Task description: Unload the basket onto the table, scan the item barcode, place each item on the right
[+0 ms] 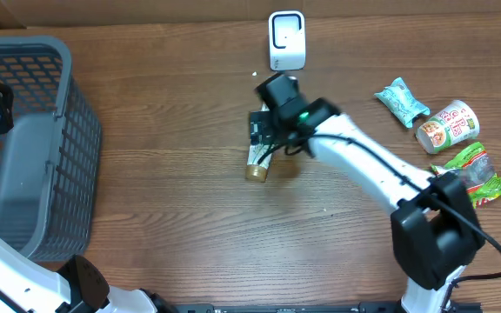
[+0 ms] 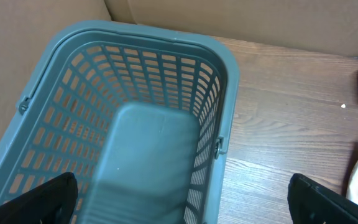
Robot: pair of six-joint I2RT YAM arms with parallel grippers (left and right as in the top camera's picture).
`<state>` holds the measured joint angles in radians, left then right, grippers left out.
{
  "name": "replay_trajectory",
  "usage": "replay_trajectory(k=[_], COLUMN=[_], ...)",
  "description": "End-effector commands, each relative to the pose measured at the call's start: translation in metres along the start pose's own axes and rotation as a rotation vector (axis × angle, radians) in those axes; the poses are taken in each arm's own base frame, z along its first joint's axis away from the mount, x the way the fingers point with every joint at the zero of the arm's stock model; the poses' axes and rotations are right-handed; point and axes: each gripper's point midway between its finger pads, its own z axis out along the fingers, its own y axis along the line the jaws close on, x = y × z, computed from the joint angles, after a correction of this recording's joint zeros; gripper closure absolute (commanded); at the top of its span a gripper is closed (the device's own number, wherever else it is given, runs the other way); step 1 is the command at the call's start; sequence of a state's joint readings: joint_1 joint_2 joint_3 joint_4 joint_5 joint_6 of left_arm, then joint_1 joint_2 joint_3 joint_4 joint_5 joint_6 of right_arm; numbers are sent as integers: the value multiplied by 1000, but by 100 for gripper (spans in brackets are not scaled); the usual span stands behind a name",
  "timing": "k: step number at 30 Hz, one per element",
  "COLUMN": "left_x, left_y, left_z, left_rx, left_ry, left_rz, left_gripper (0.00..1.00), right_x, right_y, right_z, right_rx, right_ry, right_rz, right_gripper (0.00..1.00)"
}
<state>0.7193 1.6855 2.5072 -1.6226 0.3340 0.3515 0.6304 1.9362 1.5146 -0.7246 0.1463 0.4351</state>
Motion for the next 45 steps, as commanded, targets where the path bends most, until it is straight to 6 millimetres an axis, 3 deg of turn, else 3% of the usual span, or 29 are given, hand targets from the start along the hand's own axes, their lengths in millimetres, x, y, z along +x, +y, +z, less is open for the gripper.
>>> replay_trajectory(k=[1,5,12,19,20,25,30,33,35,39,41,45], left_x=[-2,-2,-2,-2,-2,-2,-2,-2,-2,-2,-2,-2], left_y=[-4,-4,-4,-4,-4,-4,-4,-4,-4,-4,-4,-4], left_z=[1,1,1,1,1,1,1,1,1,1,1,1], left_rx=[17,17,17,17,17,17,17,17,17,17,17,17], left_ry=[-8,-8,-8,-8,-8,-8,-8,-8,-7,-7,-7,-7], left_rz=[24,24,24,24,24,24,24,24,24,24,24,24], left_gripper=[0,0,0,0,0,0,0,0,0,1,0,0], right_x=[-21,-18,-40,4,10,20,33,33,32,31,36,47], right_y=[-2,10,27,39,40,31,22,9,1,-4,1,35], right_z=[-3,18,26,66,66,63,68,64,60,59,62,63], right_rx=[162,167,201,233,240,317,344,412,455,475,409,83], right_ry=[-174,-154,-96,34,45,60,104,103,96,107,159,324], right_rz=[18,-23,-69,-125,-139,-183,-198,-220,-233,-261,-285,-283], right_gripper=[0,0,0,1,5,29,41,57,56,45,44,49])
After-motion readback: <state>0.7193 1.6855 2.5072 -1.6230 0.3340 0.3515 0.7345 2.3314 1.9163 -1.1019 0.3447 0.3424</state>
